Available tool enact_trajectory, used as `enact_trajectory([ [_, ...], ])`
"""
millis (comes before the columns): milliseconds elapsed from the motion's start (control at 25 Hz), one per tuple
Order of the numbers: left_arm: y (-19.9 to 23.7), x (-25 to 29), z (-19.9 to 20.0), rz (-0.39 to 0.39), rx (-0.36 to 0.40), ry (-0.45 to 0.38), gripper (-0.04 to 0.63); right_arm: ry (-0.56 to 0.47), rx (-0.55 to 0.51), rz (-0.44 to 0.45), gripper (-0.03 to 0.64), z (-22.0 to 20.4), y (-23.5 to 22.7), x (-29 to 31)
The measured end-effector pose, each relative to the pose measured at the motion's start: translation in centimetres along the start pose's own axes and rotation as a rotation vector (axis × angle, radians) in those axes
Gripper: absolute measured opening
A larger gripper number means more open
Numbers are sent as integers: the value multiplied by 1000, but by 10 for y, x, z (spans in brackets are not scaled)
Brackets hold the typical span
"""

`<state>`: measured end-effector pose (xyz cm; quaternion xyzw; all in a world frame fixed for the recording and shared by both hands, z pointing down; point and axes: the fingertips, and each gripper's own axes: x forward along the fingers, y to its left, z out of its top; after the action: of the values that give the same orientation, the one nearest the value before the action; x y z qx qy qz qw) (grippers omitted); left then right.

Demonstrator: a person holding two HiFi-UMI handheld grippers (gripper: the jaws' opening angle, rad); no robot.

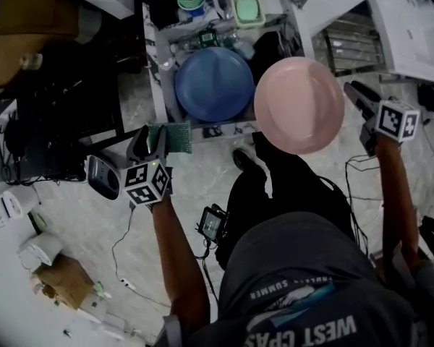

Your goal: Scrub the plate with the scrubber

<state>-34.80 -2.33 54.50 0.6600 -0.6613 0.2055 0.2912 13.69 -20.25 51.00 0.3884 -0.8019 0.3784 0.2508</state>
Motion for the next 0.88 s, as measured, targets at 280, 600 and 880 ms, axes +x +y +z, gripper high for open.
enact_trajectory([
  [280,13,-5,-5,54,-71,-52,325,7,-11,20,161,-4,14,7],
  [600,10,-2,-13,-85,-289,-98,272,16,-27,42,158,-11,26,14],
  [880,8,-10,-16,-116,-314,-68,188,17,-26,49,153,-13,33,16],
])
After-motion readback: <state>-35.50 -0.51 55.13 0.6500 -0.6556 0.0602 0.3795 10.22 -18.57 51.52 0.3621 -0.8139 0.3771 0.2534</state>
